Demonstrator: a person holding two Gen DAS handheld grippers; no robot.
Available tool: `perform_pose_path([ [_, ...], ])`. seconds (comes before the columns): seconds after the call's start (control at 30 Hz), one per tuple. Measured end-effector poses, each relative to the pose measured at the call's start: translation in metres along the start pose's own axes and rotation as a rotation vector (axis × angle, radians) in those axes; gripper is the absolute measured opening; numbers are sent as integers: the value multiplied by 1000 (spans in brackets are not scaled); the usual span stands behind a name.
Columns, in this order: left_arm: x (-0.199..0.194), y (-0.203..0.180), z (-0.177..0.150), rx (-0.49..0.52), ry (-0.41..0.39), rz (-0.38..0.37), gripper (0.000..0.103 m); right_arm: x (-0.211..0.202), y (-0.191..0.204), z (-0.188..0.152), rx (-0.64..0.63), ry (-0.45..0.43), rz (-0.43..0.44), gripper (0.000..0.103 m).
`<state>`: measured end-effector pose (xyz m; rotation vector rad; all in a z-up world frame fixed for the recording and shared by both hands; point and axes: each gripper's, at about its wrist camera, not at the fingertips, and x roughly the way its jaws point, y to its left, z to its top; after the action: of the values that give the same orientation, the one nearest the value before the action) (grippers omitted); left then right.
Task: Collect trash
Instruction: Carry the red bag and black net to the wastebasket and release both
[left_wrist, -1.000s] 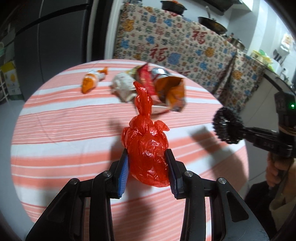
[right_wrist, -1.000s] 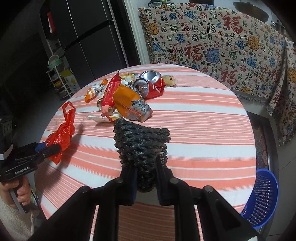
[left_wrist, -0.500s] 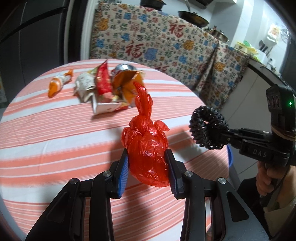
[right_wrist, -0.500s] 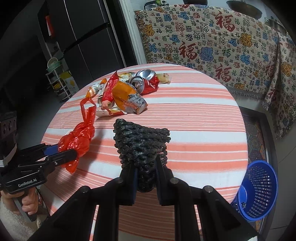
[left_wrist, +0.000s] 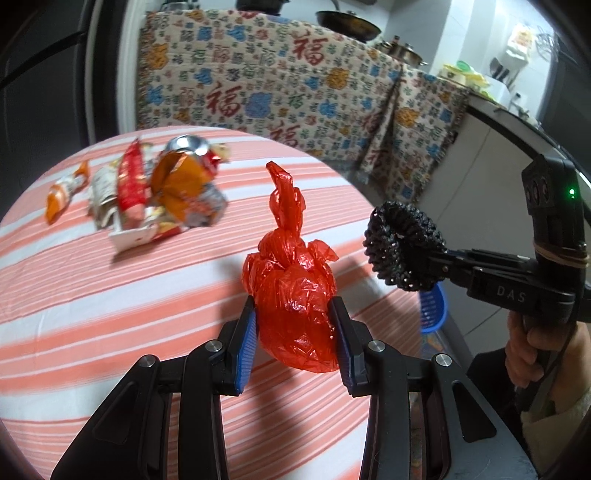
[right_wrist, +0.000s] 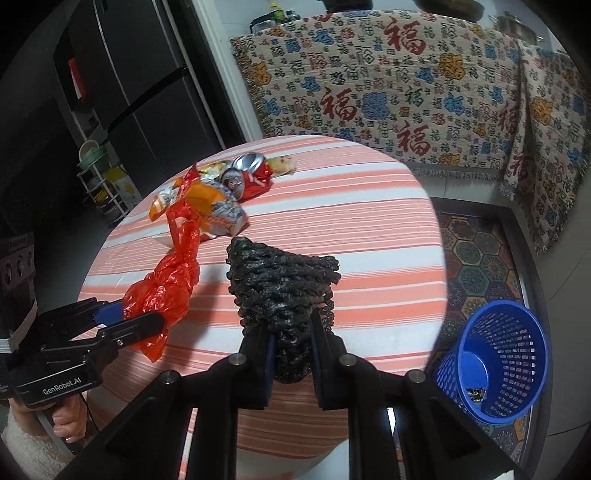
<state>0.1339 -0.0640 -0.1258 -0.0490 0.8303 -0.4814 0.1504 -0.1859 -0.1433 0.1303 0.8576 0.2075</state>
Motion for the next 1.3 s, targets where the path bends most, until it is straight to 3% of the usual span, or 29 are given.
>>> perform_pose_path([
  [0.17,10,-33,19,43,6,-59,38,-18,-33,4,46,-27,-42,16],
  [0.37,36,-85,46,111,16,-143,38,-50,-93,9,96,-60,-154,16],
  [0.57,81,-140,71,137,45,-230,38,-75,-171,8,196,-55,-270,16],
  [0.73,129,-186,78,168,94,-257,38,-73,-234,-6,284,-3,-360,16],
  [0.97,192,-231,68,190,161,-270,38,-59,-291,-37,392,23,-381,16],
  [1.3,256,-265,57,221,198,-281,38,-35,-352,-46,440,79,-357,17],
])
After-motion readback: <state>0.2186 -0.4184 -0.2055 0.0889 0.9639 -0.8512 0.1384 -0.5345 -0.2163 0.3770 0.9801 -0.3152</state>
